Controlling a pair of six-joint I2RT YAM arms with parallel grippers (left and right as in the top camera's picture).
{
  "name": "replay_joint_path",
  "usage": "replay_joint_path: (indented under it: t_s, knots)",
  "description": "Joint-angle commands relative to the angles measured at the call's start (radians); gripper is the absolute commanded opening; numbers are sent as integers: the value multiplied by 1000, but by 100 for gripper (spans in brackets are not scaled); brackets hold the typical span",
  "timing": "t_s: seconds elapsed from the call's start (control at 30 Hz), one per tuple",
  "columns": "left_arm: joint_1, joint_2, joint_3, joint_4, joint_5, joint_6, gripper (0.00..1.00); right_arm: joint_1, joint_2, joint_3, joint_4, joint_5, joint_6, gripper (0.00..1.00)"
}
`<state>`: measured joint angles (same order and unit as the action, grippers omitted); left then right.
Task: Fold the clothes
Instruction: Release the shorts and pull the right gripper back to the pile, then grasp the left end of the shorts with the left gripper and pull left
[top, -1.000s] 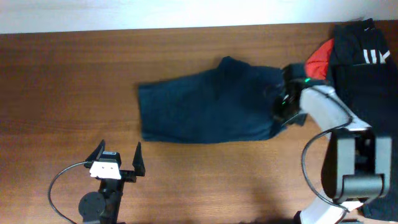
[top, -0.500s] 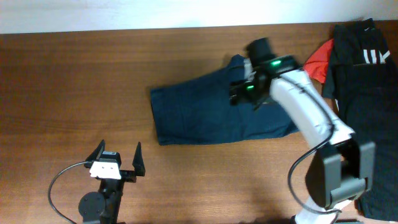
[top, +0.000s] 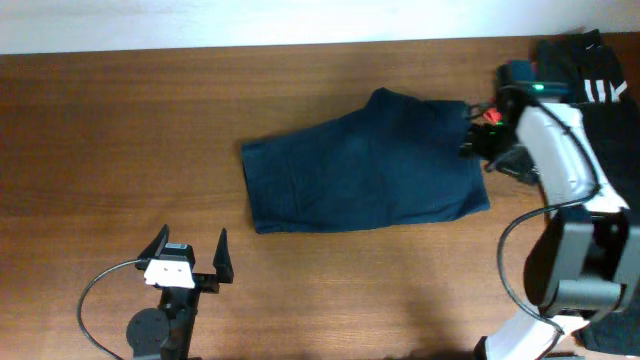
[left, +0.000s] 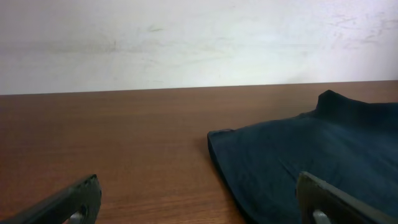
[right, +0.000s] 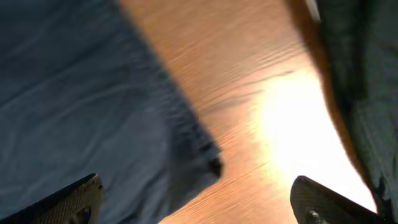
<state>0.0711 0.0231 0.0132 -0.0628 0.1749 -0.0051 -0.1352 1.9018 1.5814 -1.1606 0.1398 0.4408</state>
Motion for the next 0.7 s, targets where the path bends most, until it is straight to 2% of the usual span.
replay_joint_path:
  t_s: [0.0, 0.03, 0.07, 0.13, 0.23, 0.3, 0.37, 0.43, 0.5, 0.53, 0.57, 0.63, 0.67]
  knots:
    - [-4, -6, -4, -2, 2, -10, 99, -68, 6, 12, -6, -158, 10, 99]
    - [-4, -6, -4, 2, 61, -23, 99, -83, 6, 12, -3, -183, 10, 99]
    - [-4, -6, -3, 9, 248, -86, 99, -88, 6, 12, -3, -182, 10, 99]
    - [-4, -6, -3, 41, 529, -114, 99, -88, 6, 12, -3, -182, 10, 99]
    - [-4, -6, 0, 107, 723, -135, 99, -88, 6, 12, -3, -182, 10, 99]
    - [-4, -4, 66, 107, 715, -174, 99, -88, 6, 12, -3, -182, 10, 99]
    - [-4, 33, 170, 100, 624, -173, 99, -88, 6, 12, -3, -182, 10, 99]
    - [-4, 124, 297, 8, 539, -103, 99, -88, 6, 12, -3, -182, 10, 99]
    - [-4, 312, 503, -233, 436, -28, 99, -88, 6, 12, -3, -182, 10, 99]
    - [-4, 390, 587, -334, 365, -27, 99, -88, 6, 12, -3, -182, 10, 99]
    - [-4, 581, 779, -544, 251, -27, 99, -88, 6, 12, -3, -182, 10, 99]
    - [-4, 782, 982, -700, 283, -18, 99, -88, 6, 12, -3, -182, 10, 99]
    - [-4, 876, 1047, -734, 391, -17, 99, -88, 6, 12, -3, -182, 10, 99]
